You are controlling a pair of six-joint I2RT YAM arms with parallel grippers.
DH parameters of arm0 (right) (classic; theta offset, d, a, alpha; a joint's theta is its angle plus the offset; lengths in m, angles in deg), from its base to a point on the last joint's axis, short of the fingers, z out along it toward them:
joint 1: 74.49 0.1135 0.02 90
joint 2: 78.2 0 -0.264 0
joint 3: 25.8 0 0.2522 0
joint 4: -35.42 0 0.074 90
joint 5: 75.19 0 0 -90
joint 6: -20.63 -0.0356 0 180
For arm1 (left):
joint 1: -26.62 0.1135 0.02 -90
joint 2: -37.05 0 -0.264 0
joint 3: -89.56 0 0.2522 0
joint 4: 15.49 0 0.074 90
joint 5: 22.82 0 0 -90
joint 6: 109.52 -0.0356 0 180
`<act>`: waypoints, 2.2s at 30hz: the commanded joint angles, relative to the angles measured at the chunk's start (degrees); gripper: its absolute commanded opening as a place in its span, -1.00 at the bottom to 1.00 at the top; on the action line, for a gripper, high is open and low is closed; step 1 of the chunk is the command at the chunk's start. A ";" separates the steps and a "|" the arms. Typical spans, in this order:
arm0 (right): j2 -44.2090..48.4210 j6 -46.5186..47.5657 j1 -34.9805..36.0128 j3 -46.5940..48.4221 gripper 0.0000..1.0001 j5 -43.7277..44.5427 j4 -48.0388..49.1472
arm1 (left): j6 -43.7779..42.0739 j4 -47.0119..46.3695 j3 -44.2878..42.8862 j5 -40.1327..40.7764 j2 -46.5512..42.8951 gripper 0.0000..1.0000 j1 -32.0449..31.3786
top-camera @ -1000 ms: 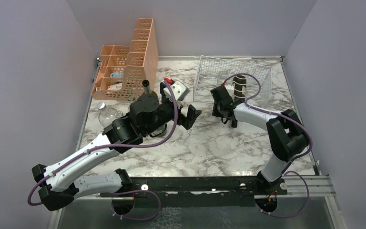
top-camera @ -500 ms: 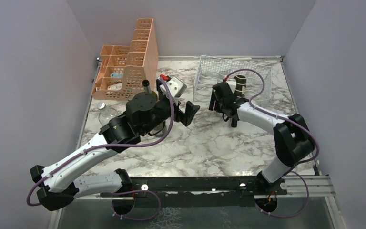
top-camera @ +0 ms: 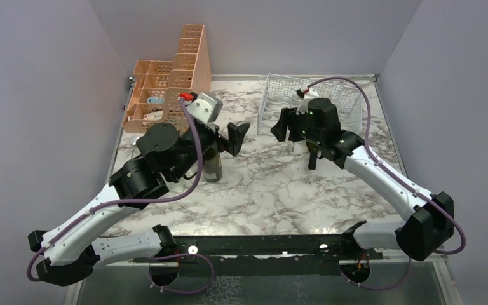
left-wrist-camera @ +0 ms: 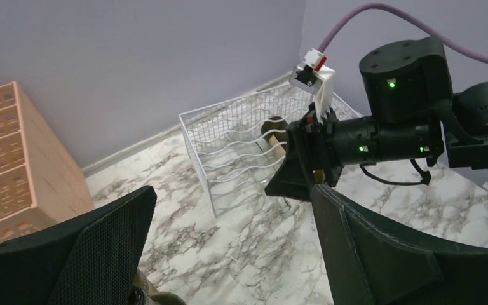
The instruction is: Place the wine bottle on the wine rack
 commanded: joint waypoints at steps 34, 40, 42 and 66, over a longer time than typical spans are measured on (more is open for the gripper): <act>-26.97 18.99 26.47 28.76 0.03 -8.90 12.94 | -2.08 -1.90 -0.94 17.95 -13.31 0.98 -0.15; -25.95 20.72 27.09 26.62 -0.44 -7.17 15.44 | -2.12 -1.68 -0.53 17.85 -13.47 0.98 -0.16; -24.66 21.46 27.49 25.05 -0.57 -5.24 16.52 | -2.82 -1.34 -0.74 17.60 -13.49 0.98 -0.16; 9.41 14.93 28.09 -1.06 -0.91 29.26 14.09 | 5.00 -6.51 19.30 5.74 -12.44 0.98 -0.16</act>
